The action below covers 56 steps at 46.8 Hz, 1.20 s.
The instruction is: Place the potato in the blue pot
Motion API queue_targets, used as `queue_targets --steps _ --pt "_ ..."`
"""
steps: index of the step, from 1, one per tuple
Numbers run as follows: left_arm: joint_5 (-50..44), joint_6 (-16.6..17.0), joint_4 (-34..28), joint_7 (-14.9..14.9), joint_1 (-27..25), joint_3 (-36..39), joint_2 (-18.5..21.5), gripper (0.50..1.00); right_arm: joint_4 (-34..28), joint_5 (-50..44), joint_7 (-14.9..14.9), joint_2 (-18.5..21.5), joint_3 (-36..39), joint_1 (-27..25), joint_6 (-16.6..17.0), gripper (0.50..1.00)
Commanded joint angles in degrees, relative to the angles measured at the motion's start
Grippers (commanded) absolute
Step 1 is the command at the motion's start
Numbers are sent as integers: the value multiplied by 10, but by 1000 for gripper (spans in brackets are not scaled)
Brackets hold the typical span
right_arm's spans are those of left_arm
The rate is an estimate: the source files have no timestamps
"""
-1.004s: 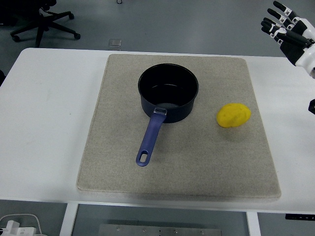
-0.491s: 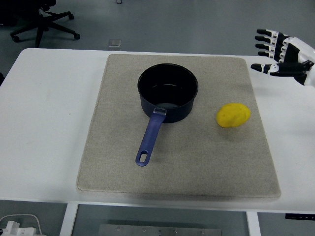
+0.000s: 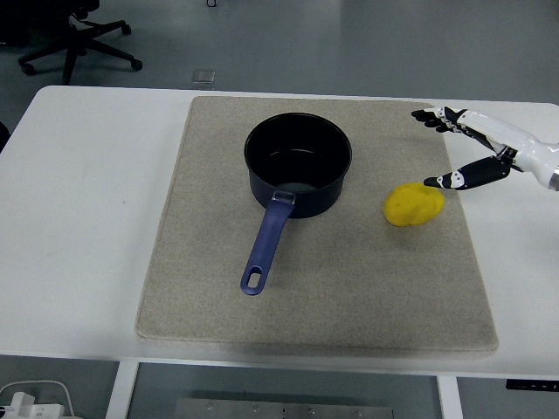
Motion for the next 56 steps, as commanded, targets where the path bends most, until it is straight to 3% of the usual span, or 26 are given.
queue_targets --steps 1,20,27,56 --pt "0 0 0 0 0 0 0 994 -1 -31 1 7 -29 17 -6 938" --pt "0 0 0 0 0 0 0 994 -19 -65 1 57 -109 55 -9 938" --pt "0 0 0 0 0 0 0 994 -56 -86 3 87 -130 55 -23 938" --pt "-1 0 0 0 0 0 0 994 -84 -119 35 88 -155 53 -30 922"
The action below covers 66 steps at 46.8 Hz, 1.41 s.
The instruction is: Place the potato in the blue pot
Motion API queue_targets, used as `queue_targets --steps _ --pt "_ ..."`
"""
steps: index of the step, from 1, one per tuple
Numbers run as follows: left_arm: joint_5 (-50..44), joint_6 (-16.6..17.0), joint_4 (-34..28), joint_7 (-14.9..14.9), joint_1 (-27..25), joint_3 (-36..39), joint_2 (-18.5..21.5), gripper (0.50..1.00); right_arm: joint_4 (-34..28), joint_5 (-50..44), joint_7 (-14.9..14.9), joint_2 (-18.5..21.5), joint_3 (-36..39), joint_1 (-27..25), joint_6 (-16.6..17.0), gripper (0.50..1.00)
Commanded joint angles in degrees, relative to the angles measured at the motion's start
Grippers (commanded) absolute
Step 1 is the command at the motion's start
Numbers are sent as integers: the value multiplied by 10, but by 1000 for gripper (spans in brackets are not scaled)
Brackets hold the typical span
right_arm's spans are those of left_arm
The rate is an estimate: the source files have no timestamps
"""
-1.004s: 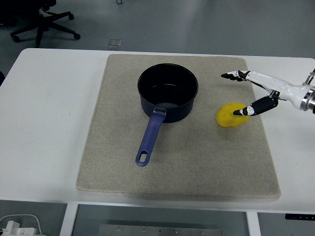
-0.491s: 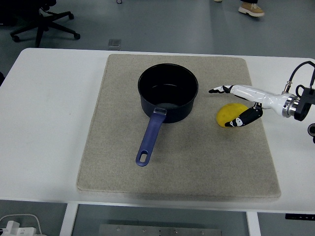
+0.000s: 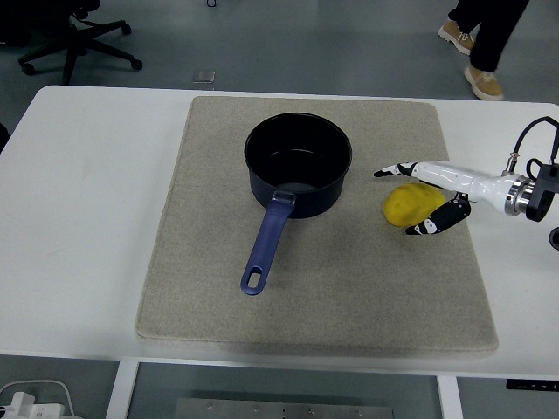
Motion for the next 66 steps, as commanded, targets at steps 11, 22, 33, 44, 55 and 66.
queue_targets --steps 11,22,33,44,55,66 --pt "-1 0 0 0 0 0 0 994 -36 -26 7 1 -1 -6 -1 866" --pt "-1 0 0 0 0 0 0 994 -43 -27 15 4 -16 -3 -11 823" --pt "0 0 0 0 0 0 0 994 -48 -28 20 11 -28 2 -19 778" --pt "0 0 0 0 0 0 0 994 -51 -28 27 11 -28 4 -23 500" --pt "-1 0 0 0 0 0 0 994 -51 -27 42 11 -37 23 -22 500" --pt "-1 0 0 0 0 0 0 994 -52 -25 45 11 -41 29 -24 500"
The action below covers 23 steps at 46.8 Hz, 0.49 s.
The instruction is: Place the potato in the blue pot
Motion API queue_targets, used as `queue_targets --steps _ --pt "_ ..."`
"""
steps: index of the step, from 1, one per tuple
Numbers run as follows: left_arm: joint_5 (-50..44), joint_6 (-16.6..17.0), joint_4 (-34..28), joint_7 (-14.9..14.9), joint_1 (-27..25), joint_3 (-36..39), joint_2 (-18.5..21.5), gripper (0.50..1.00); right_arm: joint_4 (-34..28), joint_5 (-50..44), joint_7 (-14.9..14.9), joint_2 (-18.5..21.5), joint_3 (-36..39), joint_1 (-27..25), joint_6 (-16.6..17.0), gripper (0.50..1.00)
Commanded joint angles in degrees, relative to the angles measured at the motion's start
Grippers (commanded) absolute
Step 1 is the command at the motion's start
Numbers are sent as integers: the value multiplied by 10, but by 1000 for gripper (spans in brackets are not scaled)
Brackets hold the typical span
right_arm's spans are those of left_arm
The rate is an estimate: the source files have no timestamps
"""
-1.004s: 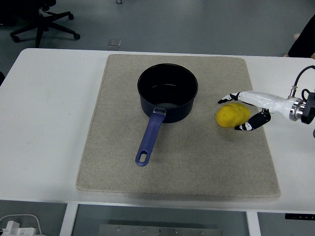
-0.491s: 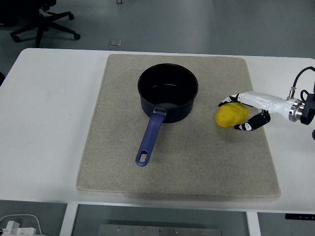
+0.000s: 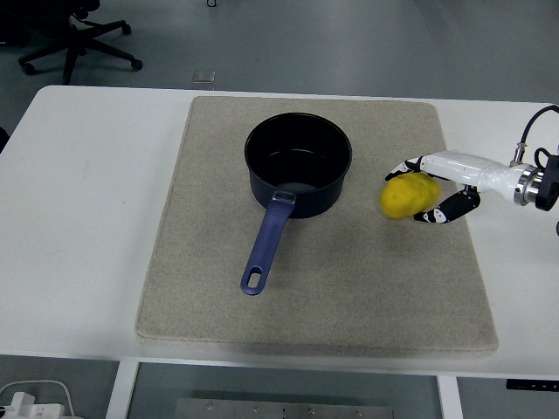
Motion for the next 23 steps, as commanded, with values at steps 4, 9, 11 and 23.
queue_targets --steps 4,9,11,23 --pt "0 0 0 0 0 0 0 994 0 1 0 -4 3 0 0 500" --pt "0 0 0 0 0 0 0 994 0 4 0 -10 4 7 0 500" --pt "-1 0 0 0 0 0 0 994 0 7 1 -10 4 16 1 500" --pt "-1 0 0 0 0 0 0 994 1 20 12 -53 6 75 10 500"
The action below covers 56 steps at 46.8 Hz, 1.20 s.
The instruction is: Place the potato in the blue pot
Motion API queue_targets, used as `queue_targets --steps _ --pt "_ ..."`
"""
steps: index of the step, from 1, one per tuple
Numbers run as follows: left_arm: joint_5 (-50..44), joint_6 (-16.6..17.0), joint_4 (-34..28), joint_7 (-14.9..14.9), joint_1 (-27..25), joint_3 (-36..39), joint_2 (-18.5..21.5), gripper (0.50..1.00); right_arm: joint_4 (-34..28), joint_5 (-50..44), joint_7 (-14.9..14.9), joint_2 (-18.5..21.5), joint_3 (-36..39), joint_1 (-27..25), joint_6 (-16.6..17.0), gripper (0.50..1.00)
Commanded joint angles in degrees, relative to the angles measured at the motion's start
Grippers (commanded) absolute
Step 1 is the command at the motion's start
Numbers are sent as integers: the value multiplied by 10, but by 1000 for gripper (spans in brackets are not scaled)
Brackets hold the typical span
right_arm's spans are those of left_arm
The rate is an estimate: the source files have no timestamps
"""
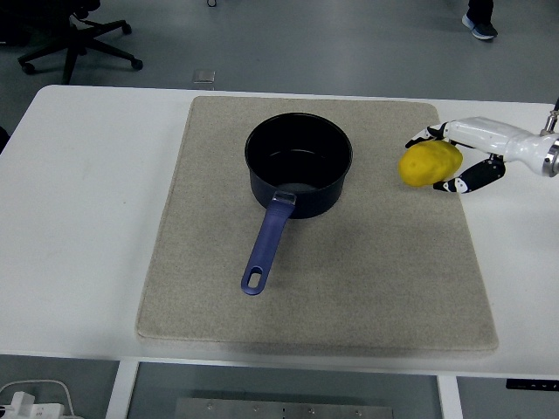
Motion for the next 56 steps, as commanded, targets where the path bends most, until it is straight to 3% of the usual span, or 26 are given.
queue_targets --steps 1,14,28,39,56 --pt "0 0 0 0 0 0 0 994 0 8 2 -14 0 26 5 500" --pt "1 0 0 0 0 0 0 994 5 17 3 -46 0 95 39 500" --pt "0 0 0 0 0 0 0 994 6 24 1 -32 0 111 41 500" --pt "1 0 0 0 0 0 0 994 7 65 0 27 0 137 56 500" --pt "1 0 0 0 0 0 0 994 -25 137 -5 165 -8 155 56 500"
